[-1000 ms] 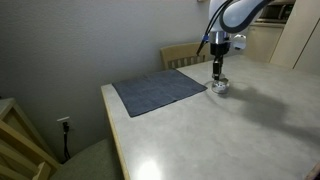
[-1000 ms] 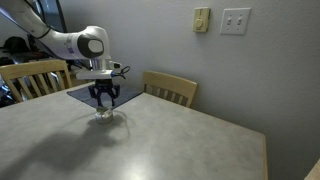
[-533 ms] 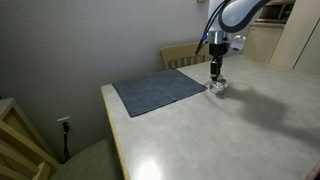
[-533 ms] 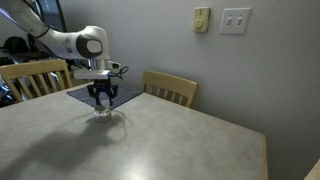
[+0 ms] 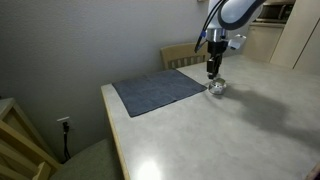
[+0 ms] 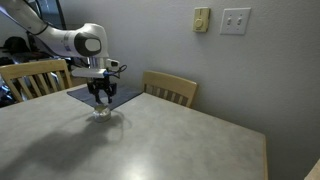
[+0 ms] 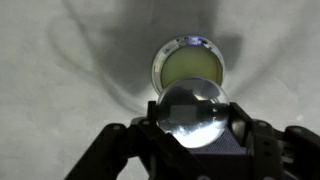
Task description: Put the lid on the bottle
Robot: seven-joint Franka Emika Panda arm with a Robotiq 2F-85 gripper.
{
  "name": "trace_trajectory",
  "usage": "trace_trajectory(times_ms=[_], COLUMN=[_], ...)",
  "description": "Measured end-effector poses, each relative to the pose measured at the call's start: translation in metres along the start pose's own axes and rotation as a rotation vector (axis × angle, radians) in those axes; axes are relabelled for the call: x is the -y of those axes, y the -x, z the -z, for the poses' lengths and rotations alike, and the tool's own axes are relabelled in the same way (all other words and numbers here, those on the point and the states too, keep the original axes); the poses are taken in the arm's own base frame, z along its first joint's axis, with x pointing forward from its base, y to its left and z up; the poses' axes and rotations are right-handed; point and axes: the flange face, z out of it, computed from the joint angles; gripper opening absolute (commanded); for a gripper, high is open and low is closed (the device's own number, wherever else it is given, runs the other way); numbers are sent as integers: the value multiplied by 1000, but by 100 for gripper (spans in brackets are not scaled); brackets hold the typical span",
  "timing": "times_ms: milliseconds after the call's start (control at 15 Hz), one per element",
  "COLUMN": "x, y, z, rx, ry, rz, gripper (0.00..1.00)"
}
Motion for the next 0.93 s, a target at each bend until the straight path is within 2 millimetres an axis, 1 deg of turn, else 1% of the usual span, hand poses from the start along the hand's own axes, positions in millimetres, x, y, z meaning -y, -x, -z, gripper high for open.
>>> trace_trajectory(times_ms=[467,733,933], x=[0,-6,-12], y=[-1,0,2], z=[12,20,19], rx=[-21,-29,-25], ry=[-76,-99,-105], rz=[-154,-265,-353], gripper=[44,44,44])
